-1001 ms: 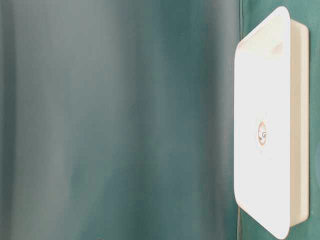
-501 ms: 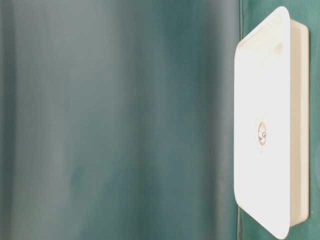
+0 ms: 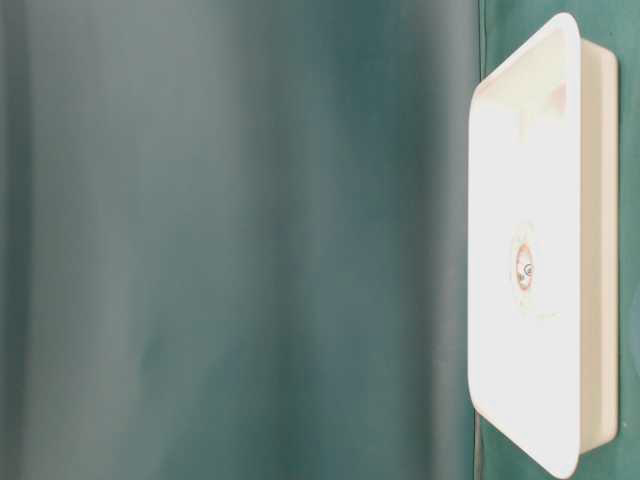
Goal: Pick up the tape from a random location and place it into the white case.
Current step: 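Move the right gripper leftward over the teal tape roll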
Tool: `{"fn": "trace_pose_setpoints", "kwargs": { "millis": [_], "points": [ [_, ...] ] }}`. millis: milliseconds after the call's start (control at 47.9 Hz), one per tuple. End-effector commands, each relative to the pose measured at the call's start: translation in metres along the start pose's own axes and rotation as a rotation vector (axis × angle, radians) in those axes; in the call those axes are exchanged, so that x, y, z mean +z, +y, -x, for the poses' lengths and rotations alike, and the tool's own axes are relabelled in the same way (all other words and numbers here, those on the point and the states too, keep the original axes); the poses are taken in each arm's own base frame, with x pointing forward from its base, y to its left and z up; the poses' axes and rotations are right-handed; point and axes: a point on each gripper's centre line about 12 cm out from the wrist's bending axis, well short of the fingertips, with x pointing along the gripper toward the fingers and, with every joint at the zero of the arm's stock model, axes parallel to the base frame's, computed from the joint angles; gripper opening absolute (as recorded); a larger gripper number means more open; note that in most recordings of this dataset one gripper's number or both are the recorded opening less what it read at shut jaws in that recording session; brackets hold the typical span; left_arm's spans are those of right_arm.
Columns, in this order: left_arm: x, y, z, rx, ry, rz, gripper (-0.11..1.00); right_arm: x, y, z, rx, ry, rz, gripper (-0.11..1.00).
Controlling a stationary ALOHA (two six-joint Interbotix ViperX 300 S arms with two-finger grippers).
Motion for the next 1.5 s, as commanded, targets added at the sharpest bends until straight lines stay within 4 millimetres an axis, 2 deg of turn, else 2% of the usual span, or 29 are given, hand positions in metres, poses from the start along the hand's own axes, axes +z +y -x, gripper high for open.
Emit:
{"fn": "trace_pose_setpoints", "kwargs": {
  "millis": [0, 417, 647, 960, 1481],
  "points": [
    [0.005, 0.001, 0.000, 0.001, -0.014, 0.003, 0.82, 0.003, 0.000, -0.001, -0.001, -0.008, -0.003, 0.91],
    [0.004, 0.000, -0.001, 0.000, -0.009, 0.004, 0.82, 0.007, 0.000, -0.003, -0.001, -0.037, -0.005, 0.91],
    [0.005, 0.000, -0.001, 0.001, -0.017, 0.006, 0.82, 0.008, 0.000, -0.014, 0.000, -0.035, -0.005, 0.91],
    [0.006, 0.001, -0.001, 0.003, -0.026, 0.004, 0.82, 0.016, 0.000, -0.042, 0.002, -0.028, -0.005, 0.91],
    [0.006, 0.001, -0.002, 0.002, -0.023, 0.004, 0.82, 0.029, 0.004, -0.107, 0.014, 0.021, 0.002, 0.91]
  ]
}}
